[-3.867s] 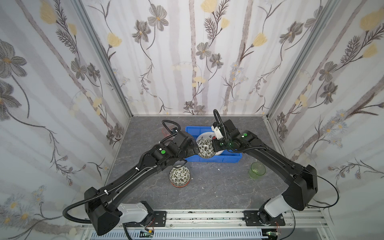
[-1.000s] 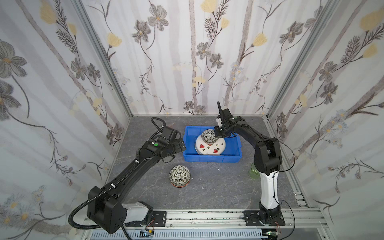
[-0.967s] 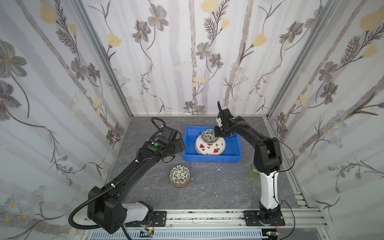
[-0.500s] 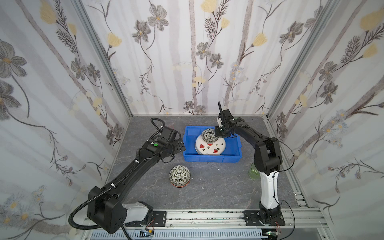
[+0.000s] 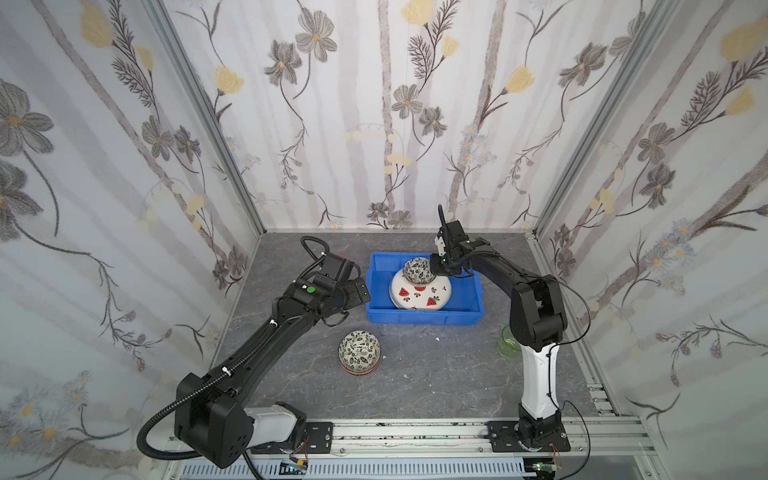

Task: Place the mixed dishes into the plastic bin
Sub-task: 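Open the right gripper and lift it out of the bin, then lower the left gripper onto the rim of the bowl stack while the right gripper approaches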

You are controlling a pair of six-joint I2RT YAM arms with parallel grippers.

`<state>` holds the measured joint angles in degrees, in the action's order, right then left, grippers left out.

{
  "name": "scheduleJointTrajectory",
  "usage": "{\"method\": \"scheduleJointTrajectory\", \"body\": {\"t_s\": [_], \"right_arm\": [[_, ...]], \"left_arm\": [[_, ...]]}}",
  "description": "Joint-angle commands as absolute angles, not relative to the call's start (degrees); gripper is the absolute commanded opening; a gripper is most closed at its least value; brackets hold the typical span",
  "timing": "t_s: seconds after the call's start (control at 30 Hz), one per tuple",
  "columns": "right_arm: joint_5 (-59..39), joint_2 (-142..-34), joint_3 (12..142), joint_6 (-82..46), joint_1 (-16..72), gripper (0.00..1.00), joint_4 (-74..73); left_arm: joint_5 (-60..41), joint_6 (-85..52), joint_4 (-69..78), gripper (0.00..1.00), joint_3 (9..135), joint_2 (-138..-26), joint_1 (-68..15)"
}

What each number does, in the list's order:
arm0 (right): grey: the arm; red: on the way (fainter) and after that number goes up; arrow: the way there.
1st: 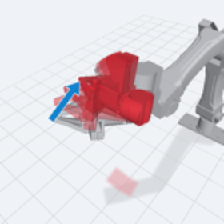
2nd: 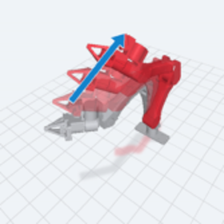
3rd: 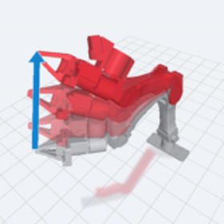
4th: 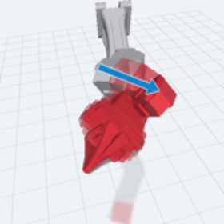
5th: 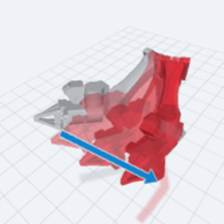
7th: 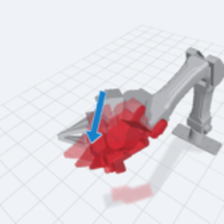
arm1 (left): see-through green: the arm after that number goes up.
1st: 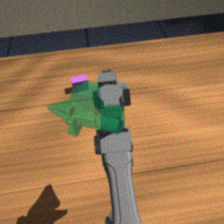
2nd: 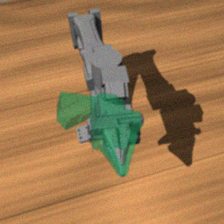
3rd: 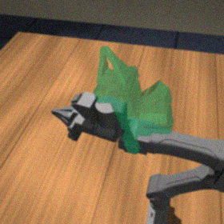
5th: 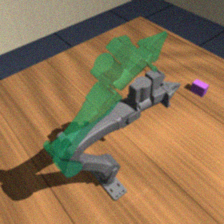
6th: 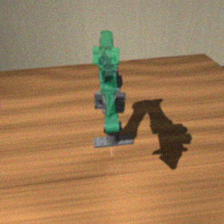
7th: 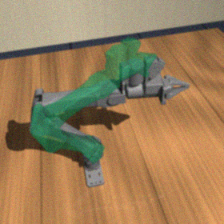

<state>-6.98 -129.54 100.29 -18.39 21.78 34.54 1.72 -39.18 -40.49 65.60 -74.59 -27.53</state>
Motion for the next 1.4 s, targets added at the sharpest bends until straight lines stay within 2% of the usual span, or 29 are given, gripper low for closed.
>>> {"method": "scheduleJointTrajectory", "body": {"t_s": [0.0,0.07,0.3,0.47,0.53,0.8,0.83,0.87,1.1,1.2,1.37], "right_arm": [[-6.35,-127.27,99.87,-18.54,21.71,0.35,31.40],[-5.69,-125.78,99.26,-18.63,21.70,0.41,31.38],[-6.32,-116.36,92.73,-19.51,22.21,0.51,28.96],[-6.69,-106.43,84.26,-19.86,24.05,0.63,26.83],[-7.06,-102.56,80.66,-20.05,25.20,0.73,26.08],[-6.47,-89.64,69.19,-21.77,30.37,0.76,25.32],[-6.50,-88.75,68.32,-21.85,30.86,0.97,25.23],[-6.51,-87.82,67.50,-21.84,31.53,1.00,25.32],[-6.42,-83.84,62.67,-22.18,33.52,1.00,24.70],[-6.35,-82.59,60.95,-22.50,33.91,1.00,24.30],[-5.96,-81.65,59.41,-22.41,34.02,1.00,24.59]], "left_arm": [[1.42,-39.24,-39.60,1.00,65.57,-74.05,-27.28],[1.01,-39.46,-39.71,1.00,65.26,-73.72,-27.06],[-3.56,-41.16,-39.82,1.00,62.11,-72.34,-26.24],[-4.73,-42.25,-40.58,1.00,58.74,-68.19,-26.28],[-5.01,-42.90,-41.33,1.00,56.93,-66.40,-26.28],[-5.14,-45.22,-49.41,1.00,50.16,-59.59,-26.37],[-5.22,-45.65,-50.40,1.00,49.71,-58.81,-26.39],[-5.42,-46.00,-51.26,1.00,49.17,-58.04,-26.37],[-5.60,-48.46,-54.48,1.00,46.08,-54.74,-27.66],[-5.60,-49.51,-54.60,0.96,45.46,-54.58,-28.83],[-5.33,-51.04,-54.60,0.74,45.57,-55.27,-30.96]]}}
